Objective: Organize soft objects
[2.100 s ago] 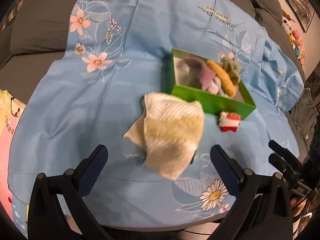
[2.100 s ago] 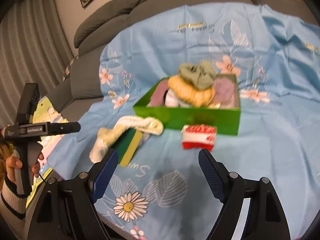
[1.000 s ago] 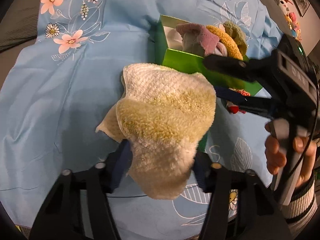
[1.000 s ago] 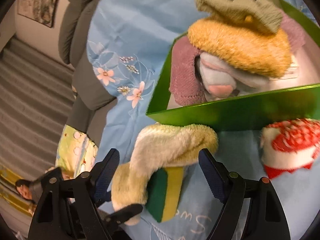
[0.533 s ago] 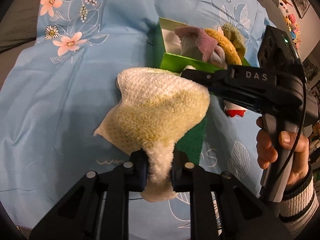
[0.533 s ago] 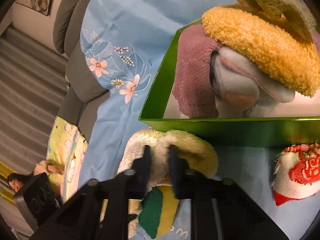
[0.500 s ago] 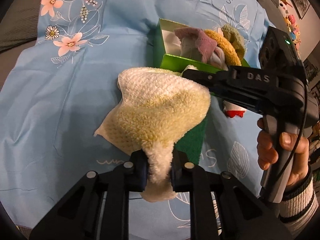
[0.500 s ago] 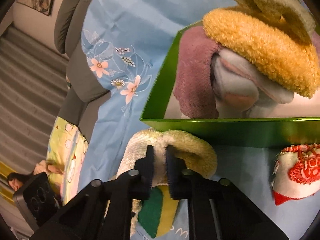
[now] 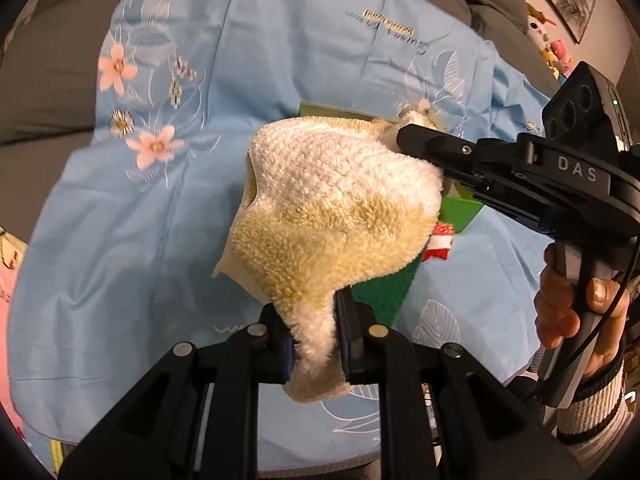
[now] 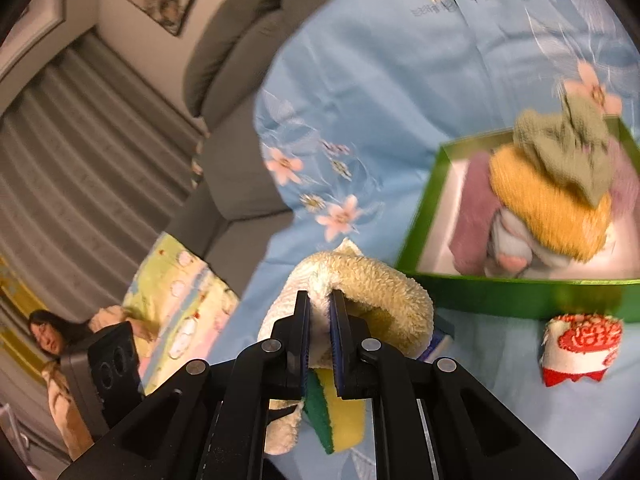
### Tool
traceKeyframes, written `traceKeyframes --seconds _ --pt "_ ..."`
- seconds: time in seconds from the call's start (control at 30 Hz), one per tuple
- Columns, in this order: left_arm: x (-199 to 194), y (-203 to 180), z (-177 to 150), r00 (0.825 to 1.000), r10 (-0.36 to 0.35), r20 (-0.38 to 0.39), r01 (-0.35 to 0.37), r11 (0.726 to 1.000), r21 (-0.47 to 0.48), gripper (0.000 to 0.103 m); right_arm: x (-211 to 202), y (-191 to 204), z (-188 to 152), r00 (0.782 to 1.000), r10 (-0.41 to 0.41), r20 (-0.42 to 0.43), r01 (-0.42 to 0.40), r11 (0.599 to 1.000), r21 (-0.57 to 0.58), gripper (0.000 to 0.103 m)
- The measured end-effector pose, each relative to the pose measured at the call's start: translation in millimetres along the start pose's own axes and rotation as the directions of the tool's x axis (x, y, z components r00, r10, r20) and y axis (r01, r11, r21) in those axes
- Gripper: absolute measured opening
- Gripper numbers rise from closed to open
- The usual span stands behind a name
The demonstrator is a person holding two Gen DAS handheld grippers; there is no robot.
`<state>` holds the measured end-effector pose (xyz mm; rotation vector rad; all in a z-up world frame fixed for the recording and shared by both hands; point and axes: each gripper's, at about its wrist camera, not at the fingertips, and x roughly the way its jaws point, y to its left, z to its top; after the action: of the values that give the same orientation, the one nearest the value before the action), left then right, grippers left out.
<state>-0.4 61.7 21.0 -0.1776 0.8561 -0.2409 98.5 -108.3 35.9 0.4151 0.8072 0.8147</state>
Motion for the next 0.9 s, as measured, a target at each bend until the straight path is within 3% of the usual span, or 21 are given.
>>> traceKeyframes --seconds 0.13,0.33,0.43,0.5,0.6,0.67,0.9 --pt "2.9 -2.2 -1.9 0.999 -0.012 -0.047 0.013 1.0 0.001 0.016 -8.5 14.7 3.1 0.999 -0.046 -0.002 0.045 0.998 -0.047 0.011" --pt "30.1 6.3 -13.8 0.988 -0.052 -0.145 0.044 0.998 -0.053 0.017 1.5 -8.8 -15.7 0.988 -0.133 -0.08 0.132 0.991 -0.011 0.011" --pt "41.2 7.2 -18.5 0.986 -0.051 -0.156 0.042 0.997 -0.058 0.017 8.6 -20.6 -23.5 0.963 -0.245 -0.111 0.242 0.969 -0.046 0.011" --pt "45.3 4.5 -19.5 0.986 -0.038 -0.162 0.03 0.998 -0.05 0.017 7.6 -24.1 -25.1 0.964 -0.24 -0.111 0.236 0.971 -0.047 0.011" --pt "44.6 1.8 -18.5 0.986 -0.032 -0.161 0.023 0.998 -0.058 0.016 3.1 -21.9 -24.4 0.952 -0.298 -0.078 0.29 0.952 -0.097 0.011" --pt "38.0 -0.7 -12.6 0.99 -0.028 -0.14 0.022 0.999 -0.044 0.016 -1.6 -20.2 -21.3 0.965 -0.25 -0.073 0.244 0.966 -0.083 0.011" --pt "7.9 -12.9 21.0 0.999 0.002 -0.043 -0.001 1.0 0.026 0.016 -25.1 4.1 -3.6 0.976 -0.218 0.01 0.217 0.967 -0.136 0.011"
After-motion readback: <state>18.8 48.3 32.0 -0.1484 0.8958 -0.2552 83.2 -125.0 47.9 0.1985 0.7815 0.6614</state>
